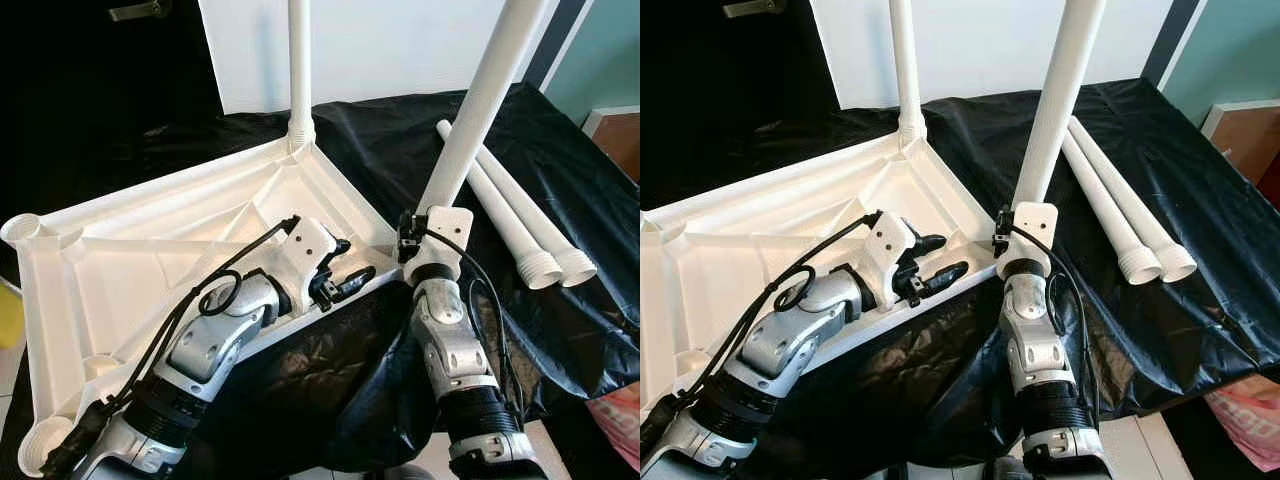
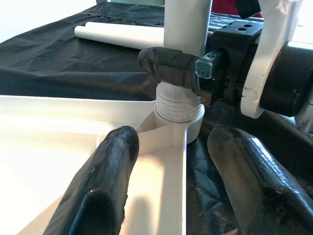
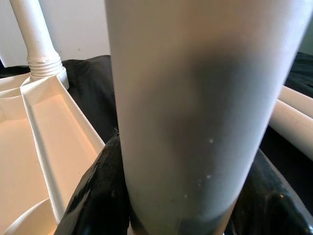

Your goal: Building children table

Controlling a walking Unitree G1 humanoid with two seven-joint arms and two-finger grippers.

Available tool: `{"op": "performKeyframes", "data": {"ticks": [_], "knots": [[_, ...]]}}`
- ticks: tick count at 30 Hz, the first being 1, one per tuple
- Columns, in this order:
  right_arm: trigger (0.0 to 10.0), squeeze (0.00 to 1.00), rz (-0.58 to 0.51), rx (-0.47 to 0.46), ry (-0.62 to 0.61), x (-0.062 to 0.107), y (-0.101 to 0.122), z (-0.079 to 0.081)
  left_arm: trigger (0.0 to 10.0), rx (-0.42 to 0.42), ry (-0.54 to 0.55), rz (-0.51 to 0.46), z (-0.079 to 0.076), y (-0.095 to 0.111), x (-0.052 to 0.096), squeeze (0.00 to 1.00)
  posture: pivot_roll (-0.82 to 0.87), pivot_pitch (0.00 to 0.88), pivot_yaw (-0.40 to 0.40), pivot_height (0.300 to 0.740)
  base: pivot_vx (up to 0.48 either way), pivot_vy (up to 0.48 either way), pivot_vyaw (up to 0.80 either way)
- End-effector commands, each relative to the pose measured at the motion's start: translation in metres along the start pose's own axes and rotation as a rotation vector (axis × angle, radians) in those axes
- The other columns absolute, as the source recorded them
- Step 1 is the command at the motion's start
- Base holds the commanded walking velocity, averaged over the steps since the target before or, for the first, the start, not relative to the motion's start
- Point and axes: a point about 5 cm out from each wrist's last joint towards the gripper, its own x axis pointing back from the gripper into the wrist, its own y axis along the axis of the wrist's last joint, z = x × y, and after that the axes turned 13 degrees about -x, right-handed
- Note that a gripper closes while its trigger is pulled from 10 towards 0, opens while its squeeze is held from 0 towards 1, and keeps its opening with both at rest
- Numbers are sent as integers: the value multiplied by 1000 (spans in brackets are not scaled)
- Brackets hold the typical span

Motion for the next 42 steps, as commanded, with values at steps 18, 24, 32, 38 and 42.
{"op": "performKeyframes", "data": {"ticks": [18,24,32,38,42], "knots": [[10000,1000,22,-4,73,6,0,-10,10000,-37,-19,9,1,-1,-2,0,0,43,-19,740,0,0,0],[10000,0,31,-3,157,5,4,-14,10000,-45,-16,5,2,0,-2,0,2,42,-22,740,0,0,0],[10000,0,74,11,320,2,10,-30,10000,-59,-18,0,2,0,-3,0,1,37,-23,740,0,0,0],[10000,0,121,58,431,-2,12,-38,10000,-66,-22,-9,3,1,-3,0,-3,42,-23,740,0,0,0],[10000,0,166,112,529,-5,11,-42,10000,-62,-30,-14,2,2,-2,0,-3,46,-19,740,0,0,0]]}}
